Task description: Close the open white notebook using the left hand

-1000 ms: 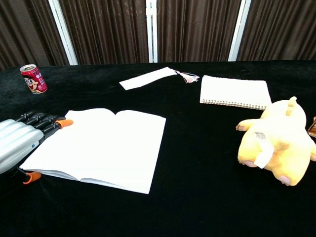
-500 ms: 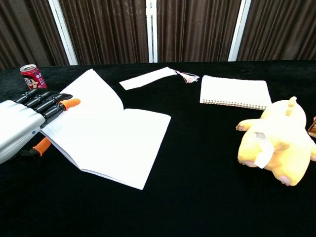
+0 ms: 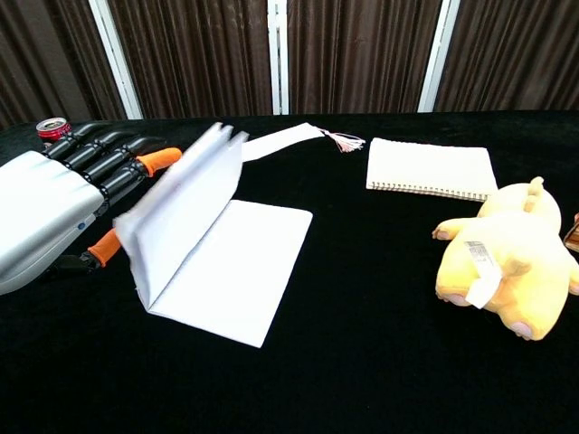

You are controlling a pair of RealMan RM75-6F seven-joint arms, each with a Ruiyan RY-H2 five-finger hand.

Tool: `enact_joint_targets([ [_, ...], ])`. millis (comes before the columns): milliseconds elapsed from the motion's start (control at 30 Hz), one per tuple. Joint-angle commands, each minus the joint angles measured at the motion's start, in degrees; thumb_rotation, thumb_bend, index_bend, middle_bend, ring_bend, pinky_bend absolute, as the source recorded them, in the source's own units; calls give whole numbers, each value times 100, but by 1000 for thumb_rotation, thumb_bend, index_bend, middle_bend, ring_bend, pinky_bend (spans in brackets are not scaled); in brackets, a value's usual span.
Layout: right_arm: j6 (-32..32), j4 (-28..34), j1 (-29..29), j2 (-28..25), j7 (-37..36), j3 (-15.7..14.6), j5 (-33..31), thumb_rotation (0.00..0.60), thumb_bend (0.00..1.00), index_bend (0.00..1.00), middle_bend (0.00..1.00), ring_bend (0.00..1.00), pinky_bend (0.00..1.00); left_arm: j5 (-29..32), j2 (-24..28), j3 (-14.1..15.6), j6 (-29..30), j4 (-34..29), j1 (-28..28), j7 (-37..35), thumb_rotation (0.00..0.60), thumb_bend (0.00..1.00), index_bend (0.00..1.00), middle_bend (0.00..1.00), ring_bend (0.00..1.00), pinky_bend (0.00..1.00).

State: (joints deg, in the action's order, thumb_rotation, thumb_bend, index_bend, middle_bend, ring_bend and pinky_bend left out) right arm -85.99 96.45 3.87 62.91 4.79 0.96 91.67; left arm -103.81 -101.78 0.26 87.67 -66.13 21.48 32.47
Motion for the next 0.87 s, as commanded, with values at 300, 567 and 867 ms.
enact_joint_targets([
  [300, 13, 34, -1, -56, -69, -8, 2, 600, 34, 42, 0, 0, 0, -42, -26, 19, 56, -201, -44, 135, 600, 470, 0, 0, 0, 0],
  [567, -8, 25, -9, -63, -70, 17, -33, 600, 35, 41, 0, 0, 0, 324, 591, 35, 277, -609, -409, -230, 600, 391, 0, 0, 0, 0],
  [867, -21, 31, -1, -14, 46, 29, -11, 600, 35, 41, 0, 0, 0, 1190, 1741, 56, 538, -1569, -1105, -1395, 600, 257, 0, 0, 0, 0],
])
